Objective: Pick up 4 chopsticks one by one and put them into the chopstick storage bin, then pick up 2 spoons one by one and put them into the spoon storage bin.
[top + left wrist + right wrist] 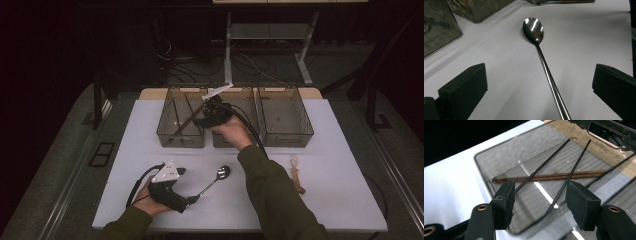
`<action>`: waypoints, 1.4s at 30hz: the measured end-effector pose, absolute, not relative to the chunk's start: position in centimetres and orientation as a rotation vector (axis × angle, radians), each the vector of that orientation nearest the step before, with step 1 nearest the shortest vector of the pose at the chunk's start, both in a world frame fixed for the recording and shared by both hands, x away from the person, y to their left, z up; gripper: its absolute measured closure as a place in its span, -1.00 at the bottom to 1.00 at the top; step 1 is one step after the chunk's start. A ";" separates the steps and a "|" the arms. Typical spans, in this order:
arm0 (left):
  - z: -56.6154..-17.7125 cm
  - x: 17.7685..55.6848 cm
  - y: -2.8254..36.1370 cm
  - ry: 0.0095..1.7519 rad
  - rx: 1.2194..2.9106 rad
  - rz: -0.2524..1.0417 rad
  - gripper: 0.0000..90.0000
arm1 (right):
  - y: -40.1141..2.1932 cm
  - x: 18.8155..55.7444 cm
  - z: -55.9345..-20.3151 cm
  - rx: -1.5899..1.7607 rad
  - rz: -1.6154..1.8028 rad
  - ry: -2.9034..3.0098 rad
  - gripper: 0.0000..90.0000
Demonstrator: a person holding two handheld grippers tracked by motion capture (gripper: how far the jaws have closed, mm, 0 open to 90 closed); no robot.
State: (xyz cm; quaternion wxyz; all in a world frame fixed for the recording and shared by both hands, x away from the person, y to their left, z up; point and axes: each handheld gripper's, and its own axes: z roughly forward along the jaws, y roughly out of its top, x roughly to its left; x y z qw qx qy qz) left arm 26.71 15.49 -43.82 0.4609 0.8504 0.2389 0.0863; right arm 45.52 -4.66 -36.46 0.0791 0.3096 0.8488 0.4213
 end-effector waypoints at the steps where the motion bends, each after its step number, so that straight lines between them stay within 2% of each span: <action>1: -43.8 26.7 15.5 0.589 2.091 0.211 -1.00 | -5.1 45.2 -36.4 0.916 1.264 2.541 -0.10; 17: -43.9 26.6 15.5 0.610 2.086 0.212 -1.00 | -10.3 41.6 -36.3 0.870 1.290 2.505 -0.18; 30: -43.8 26.7 15.7 0.604 2.102 0.210 -1.00 | -14.1 38.4 -37.6 0.851 1.305 2.510 -0.21; 42: -43.7 27.4 15.3 0.650 2.093 0.226 -0.99 | -19.0 34.3 -39.2 0.877 1.343 2.524 -0.42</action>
